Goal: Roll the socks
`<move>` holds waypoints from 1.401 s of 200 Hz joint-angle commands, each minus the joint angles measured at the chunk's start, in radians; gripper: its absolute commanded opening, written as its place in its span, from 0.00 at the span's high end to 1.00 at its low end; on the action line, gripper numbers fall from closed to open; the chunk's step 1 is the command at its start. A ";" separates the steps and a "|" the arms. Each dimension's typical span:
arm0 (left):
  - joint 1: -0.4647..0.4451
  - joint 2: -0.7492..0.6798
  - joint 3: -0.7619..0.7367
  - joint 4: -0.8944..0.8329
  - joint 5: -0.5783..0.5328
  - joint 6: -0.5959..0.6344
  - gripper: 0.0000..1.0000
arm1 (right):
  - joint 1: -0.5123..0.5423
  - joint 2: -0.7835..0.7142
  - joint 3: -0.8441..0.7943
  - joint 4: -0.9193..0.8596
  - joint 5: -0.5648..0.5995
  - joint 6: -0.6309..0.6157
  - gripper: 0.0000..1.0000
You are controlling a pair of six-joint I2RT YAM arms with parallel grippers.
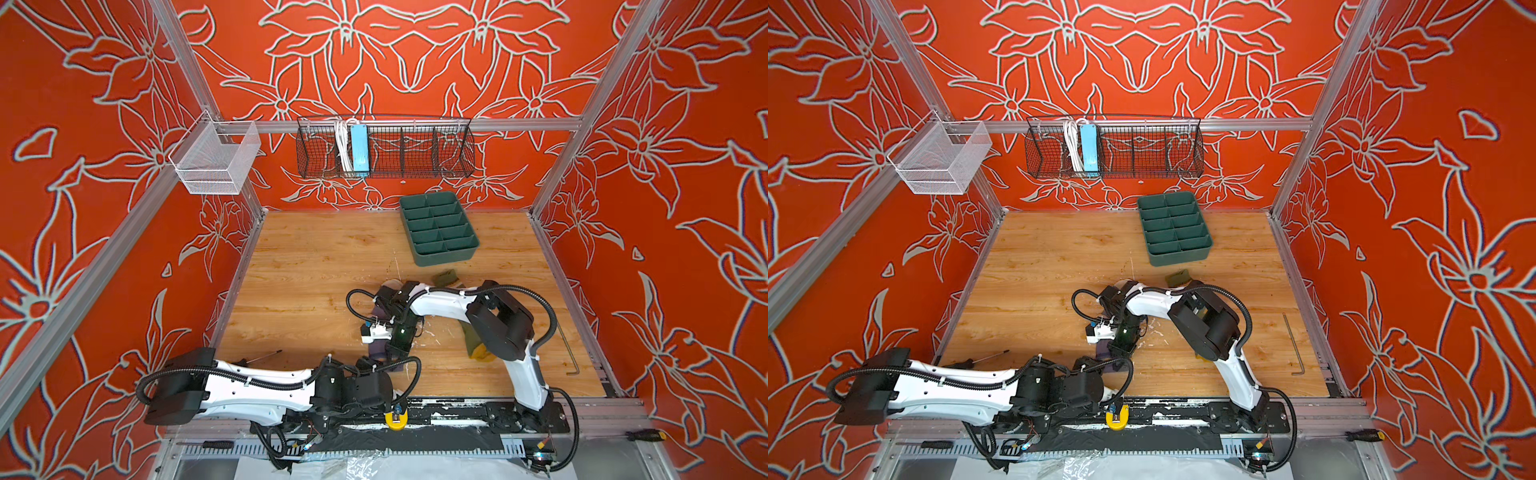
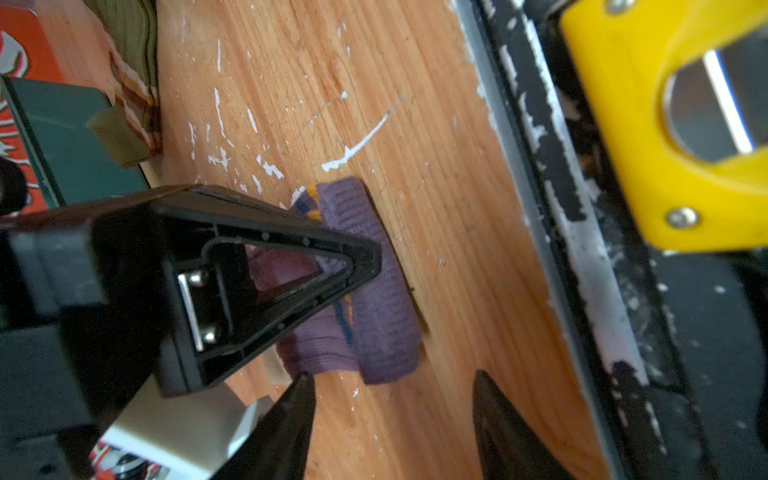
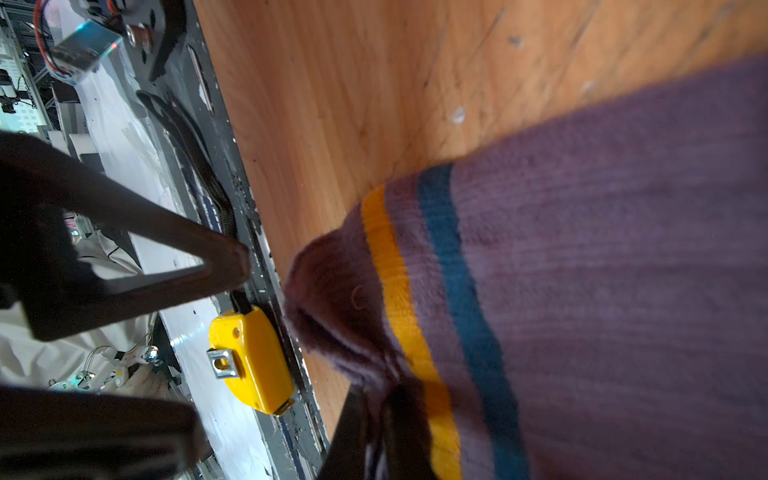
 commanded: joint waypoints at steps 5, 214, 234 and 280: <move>0.015 0.044 -0.012 0.100 -0.023 -0.088 0.38 | -0.005 0.023 -0.008 0.023 0.058 0.005 1.00; 0.112 0.358 0.071 0.108 0.063 -0.210 1.00 | -0.025 -0.144 -0.106 0.067 0.141 0.031 0.89; 0.116 0.357 0.073 0.107 0.106 -0.201 1.00 | -0.042 -0.240 -0.173 0.099 0.210 0.046 0.68; 0.118 0.358 0.090 0.074 0.162 -0.197 1.00 | -0.192 -0.513 -0.264 0.116 0.384 0.120 0.49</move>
